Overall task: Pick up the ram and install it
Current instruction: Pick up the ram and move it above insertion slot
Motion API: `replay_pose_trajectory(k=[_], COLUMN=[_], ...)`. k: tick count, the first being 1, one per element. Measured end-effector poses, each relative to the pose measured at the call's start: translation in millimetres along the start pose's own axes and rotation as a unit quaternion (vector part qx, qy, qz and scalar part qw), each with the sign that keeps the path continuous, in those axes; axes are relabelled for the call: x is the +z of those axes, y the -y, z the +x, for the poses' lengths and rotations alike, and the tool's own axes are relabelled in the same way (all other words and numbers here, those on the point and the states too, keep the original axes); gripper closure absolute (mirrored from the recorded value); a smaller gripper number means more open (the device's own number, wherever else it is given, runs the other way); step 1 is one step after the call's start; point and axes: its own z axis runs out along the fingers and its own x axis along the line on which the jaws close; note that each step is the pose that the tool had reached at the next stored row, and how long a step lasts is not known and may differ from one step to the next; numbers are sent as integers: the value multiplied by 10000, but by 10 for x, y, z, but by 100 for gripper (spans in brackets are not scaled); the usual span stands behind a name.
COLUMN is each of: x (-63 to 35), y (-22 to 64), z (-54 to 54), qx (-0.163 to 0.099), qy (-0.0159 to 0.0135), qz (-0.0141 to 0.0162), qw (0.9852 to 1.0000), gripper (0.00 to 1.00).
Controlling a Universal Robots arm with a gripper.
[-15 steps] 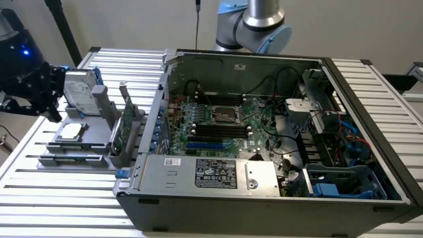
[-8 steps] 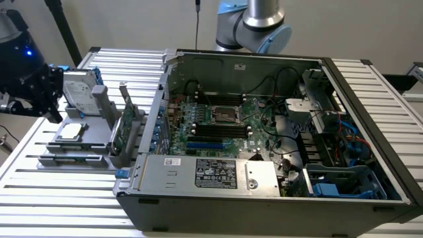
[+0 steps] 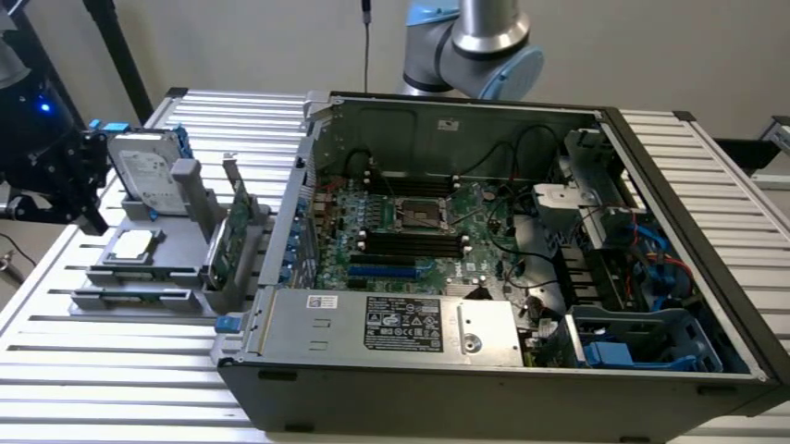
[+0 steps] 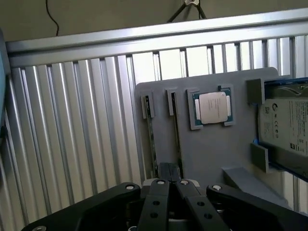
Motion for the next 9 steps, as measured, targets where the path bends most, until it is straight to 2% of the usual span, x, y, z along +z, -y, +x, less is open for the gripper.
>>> replay_pose_trajectory(k=[3, 9], x=[32, 84], y=[-51, -62], z=[15, 25], qx=[-62, -293], qy=[6, 18], qz=[1, 1], qw=[10000, 9996], gripper=[89, 89])
